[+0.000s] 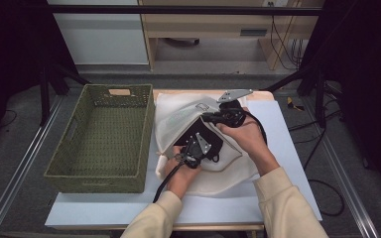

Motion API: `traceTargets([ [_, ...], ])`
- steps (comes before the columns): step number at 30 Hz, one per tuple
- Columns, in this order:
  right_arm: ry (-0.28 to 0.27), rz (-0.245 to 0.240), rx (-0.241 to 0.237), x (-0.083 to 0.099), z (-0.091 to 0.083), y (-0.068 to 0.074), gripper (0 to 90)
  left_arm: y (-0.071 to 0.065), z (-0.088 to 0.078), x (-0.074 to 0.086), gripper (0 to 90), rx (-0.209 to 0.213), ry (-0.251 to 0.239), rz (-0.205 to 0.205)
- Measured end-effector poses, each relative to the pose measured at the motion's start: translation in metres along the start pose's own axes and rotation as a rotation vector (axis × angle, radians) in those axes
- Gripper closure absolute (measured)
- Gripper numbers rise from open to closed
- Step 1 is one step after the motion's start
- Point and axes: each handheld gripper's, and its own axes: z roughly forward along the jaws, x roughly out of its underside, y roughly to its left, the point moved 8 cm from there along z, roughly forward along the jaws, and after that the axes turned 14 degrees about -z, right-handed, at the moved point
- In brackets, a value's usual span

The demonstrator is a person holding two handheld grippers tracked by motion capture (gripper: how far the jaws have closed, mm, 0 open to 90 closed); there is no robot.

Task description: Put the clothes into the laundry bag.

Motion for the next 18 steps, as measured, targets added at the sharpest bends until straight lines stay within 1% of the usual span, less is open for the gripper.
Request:
traceTargets([
  [3,0.004,0.002,0.003,0.0005,-0.0008,-0.0004,87.5,0.0008,0.0014,-0.0010,89.9,-0.004,-0.002,0.001],
  [6,0.014,-0.014,0.012,0.0012,-0.0009,-0.0002,87.5,0.0018,0.0031,-0.0024,89.9,-0.008,-0.004,0.001],
  [8,0.015,-0.013,0.011,0.0009,-0.0013,0.0005,87.5,0.0016,0.0044,-0.0029,89.9,-0.008,-0.006,-0.005],
  [9,0.015,-0.012,0.011,0.0008,-0.0014,0.0004,87.5,0.0017,0.0049,-0.0031,89.9,-0.009,-0.006,-0.002],
  [10,0.015,-0.012,0.011,0.0008,-0.0014,0.0004,87.5,0.0013,0.0056,-0.0037,89.9,-0.009,-0.012,-0.011],
  [12,0.015,-0.012,0.011,0.0007,-0.0015,0.0003,87.5,0.0027,0.0053,-0.0032,89.9,-0.012,-0.002,0.001],
  [13,0.015,-0.011,0.009,0.0007,-0.0016,0.0004,87.5,0.0033,0.0058,-0.0036,89.9,-0.017,-0.005,0.007],
  [16,0.018,-0.012,0.009,0.0009,-0.0021,0.0007,87.5,0.0027,0.0069,-0.0040,89.9,-0.016,-0.011,-0.007],
  [17,0.018,-0.012,0.009,0.0009,-0.0021,0.0007,87.5,0.0026,0.0067,-0.0040,89.9,-0.017,-0.012,-0.007],
  [18,0.018,-0.012,0.007,0.0008,-0.0026,0.0008,87.5,0.0032,0.0061,-0.0040,89.8,-0.022,-0.011,0.002],
])
